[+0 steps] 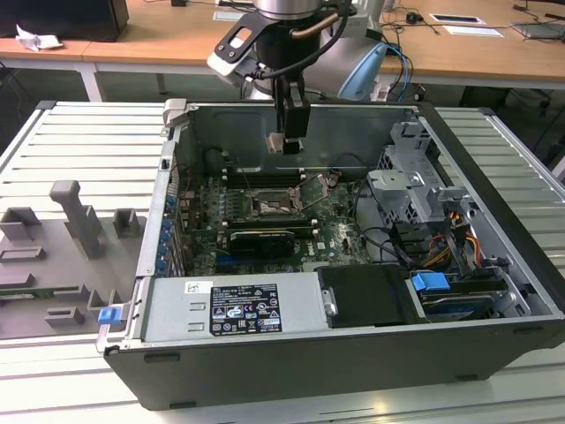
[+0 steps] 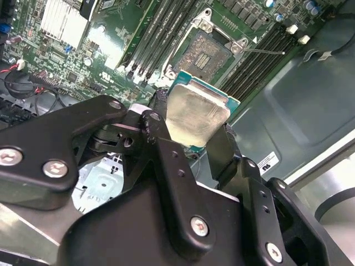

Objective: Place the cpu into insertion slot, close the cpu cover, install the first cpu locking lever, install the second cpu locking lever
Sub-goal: 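Place the cpu into insertion slot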

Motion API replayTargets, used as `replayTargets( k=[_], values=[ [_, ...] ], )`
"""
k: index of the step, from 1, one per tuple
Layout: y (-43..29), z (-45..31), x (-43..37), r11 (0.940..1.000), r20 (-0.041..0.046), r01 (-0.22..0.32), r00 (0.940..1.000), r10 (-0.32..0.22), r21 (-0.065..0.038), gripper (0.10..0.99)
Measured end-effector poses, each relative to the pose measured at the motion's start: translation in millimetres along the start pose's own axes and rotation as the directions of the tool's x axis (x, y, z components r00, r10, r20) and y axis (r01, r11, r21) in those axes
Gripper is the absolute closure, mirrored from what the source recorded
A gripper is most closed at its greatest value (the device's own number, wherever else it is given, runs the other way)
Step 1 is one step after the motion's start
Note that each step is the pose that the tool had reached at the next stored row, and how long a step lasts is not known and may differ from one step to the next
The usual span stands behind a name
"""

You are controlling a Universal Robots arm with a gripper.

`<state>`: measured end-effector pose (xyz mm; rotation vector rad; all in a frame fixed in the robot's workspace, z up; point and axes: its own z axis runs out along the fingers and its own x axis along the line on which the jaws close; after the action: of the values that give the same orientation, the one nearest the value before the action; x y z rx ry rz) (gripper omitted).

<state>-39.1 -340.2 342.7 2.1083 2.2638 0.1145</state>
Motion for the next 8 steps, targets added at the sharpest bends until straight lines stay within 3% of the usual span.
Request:
replayTargets(
  k=[8],
  values=[
    [-0.6,7.3,-0.1,1.0,0.0009,0.0,1.0,0.0,-0.003,0.557]
  ],
)
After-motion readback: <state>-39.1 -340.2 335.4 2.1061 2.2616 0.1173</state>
